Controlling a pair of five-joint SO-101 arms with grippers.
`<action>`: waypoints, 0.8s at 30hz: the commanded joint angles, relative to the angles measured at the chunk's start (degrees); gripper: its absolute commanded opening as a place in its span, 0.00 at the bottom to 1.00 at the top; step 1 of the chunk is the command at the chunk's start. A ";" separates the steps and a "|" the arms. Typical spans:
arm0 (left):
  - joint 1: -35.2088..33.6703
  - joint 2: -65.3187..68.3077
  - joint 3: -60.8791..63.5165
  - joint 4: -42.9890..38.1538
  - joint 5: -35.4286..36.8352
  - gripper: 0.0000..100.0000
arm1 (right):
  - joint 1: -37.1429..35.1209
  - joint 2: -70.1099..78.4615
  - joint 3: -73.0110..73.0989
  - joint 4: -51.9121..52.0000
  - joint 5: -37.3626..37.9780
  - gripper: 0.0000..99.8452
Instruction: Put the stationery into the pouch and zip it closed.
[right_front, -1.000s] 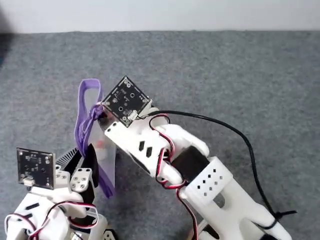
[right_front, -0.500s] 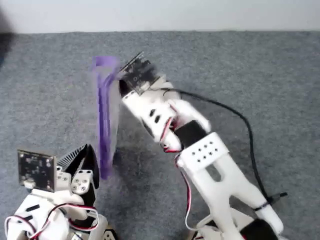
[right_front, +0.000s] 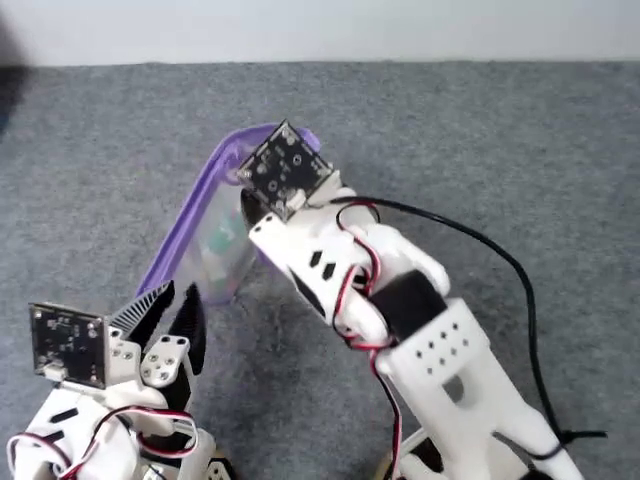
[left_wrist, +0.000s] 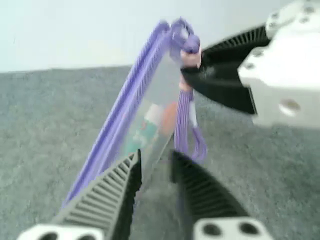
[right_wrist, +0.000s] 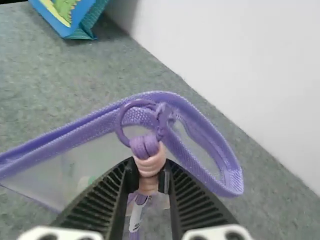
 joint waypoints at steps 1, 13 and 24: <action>-3.08 0.00 -0.40 -4.13 -0.79 0.21 | -1.89 -4.53 -3.08 2.07 0.88 0.01; -7.30 0.18 0.66 -6.51 -4.57 0.23 | -9.01 -12.88 -3.08 11.47 1.93 0.01; -6.42 -0.18 6.11 -6.86 -10.73 0.23 | -15.52 -17.36 -2.90 19.38 3.43 0.01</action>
